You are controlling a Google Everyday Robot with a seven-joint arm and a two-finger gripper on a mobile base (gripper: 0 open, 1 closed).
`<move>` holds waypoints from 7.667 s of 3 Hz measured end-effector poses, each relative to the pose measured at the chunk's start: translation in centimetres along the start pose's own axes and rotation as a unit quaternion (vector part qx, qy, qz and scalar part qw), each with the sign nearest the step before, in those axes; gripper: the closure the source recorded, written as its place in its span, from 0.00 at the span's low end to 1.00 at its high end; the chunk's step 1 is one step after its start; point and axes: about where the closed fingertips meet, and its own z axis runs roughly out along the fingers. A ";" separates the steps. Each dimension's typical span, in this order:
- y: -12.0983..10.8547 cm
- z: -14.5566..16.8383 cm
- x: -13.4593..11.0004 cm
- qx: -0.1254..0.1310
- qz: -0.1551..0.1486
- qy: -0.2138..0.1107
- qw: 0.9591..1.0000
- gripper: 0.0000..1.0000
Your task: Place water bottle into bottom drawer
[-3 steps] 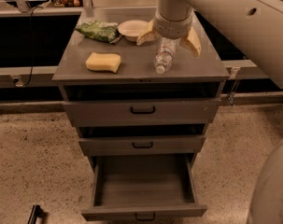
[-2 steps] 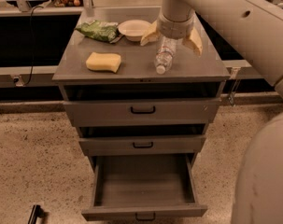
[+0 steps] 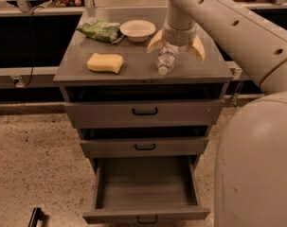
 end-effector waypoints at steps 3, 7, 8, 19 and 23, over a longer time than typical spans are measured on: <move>-1.5 3.5 -0.4 -0.011 0.011 -0.034 0.999 0.64; 5.7 -1.6 -11.6 -0.021 0.395 -0.183 0.900 1.00; 3.8 -1.2 -15.8 -0.021 0.459 -0.221 0.860 1.00; 12.8 28.7 -24.2 0.433 0.527 -0.551 0.481 1.00; 14.8 43.1 -30.6 0.322 0.516 -0.636 0.475 0.82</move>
Offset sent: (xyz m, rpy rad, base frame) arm 0.0161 0.0238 -0.0343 -0.0035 0.0633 0.0688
